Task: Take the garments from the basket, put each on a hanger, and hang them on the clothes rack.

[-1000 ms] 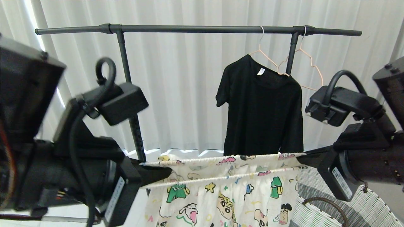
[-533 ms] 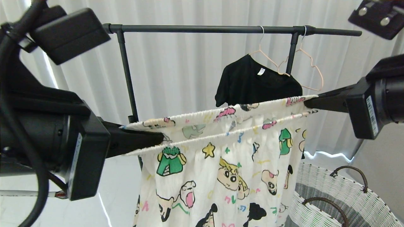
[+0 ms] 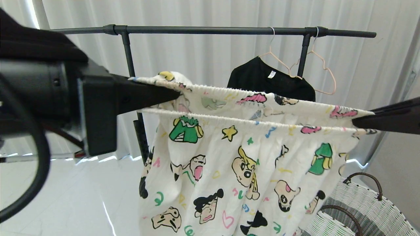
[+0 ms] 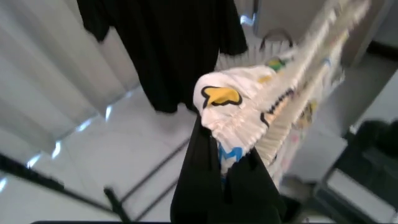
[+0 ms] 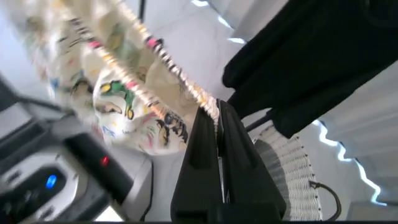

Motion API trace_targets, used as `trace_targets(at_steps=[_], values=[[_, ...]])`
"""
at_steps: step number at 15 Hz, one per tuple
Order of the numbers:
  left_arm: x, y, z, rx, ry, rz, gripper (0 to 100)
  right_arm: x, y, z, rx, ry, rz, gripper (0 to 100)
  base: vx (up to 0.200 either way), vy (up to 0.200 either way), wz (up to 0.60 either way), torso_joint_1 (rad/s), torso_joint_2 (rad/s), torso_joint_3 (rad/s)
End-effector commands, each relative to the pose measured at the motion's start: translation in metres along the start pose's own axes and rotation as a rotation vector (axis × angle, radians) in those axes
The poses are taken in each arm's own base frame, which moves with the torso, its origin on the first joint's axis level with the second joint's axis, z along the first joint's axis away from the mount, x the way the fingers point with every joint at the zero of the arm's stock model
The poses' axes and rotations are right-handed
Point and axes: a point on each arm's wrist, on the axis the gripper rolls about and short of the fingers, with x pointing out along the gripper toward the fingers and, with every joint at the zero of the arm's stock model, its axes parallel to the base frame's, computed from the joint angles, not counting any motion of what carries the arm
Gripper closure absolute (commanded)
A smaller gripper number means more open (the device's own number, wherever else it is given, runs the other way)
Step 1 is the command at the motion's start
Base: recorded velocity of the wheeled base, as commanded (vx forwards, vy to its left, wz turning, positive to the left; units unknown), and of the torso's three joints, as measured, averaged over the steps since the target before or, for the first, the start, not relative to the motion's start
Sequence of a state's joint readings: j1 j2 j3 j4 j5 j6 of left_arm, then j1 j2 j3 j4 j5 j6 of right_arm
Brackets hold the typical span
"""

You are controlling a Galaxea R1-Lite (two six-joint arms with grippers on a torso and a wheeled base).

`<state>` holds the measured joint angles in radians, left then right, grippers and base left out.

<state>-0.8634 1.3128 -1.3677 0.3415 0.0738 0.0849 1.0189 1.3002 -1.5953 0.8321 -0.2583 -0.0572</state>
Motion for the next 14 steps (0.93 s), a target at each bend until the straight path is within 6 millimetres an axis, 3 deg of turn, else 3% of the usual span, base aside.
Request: trace_targets(at_steps=[1, 4, 7, 12, 14], values=[[0.031, -0.002, 0.001, 0.005, 0.019, 0.001, 100, -0.027, 0.005, -0.010, -0.041, -0.031, 0.081, 100, 0.000, 0.000, 0.00, 0.000, 0.00, 0.000], [0.037, -0.003, 0.006, 0.006, 0.014, -0.005, 100, -0.026, 0.015, -0.012, -0.084, -0.017, 0.141, 100, 0.000, 0.000, 0.00, 0.000, 0.00, 0.000], [0.031, -0.002, 0.005, 0.002, 0.011, -0.001, 100, -0.025, 0.016, -0.012, -0.086, -0.017, 0.142, 100, 0.000, 0.000, 0.00, 0.000, 0.00, 0.000], [-0.021, -0.012, -0.015, -0.024, 0.194, -0.096, 100, -0.002, 0.007, 0.005, -0.019, -0.064, 0.044, 100, 0.000, 0.000, 0.00, 0.000, 0.00, 0.000], [-0.043, -0.032, -0.020, -0.184, 0.256, -0.231, 100, 0.013, 0.005, 0.018, -0.009, -0.102, 0.050, 100, 0.000, 0.000, 0.00, 0.000, 0.00, 0.000]])
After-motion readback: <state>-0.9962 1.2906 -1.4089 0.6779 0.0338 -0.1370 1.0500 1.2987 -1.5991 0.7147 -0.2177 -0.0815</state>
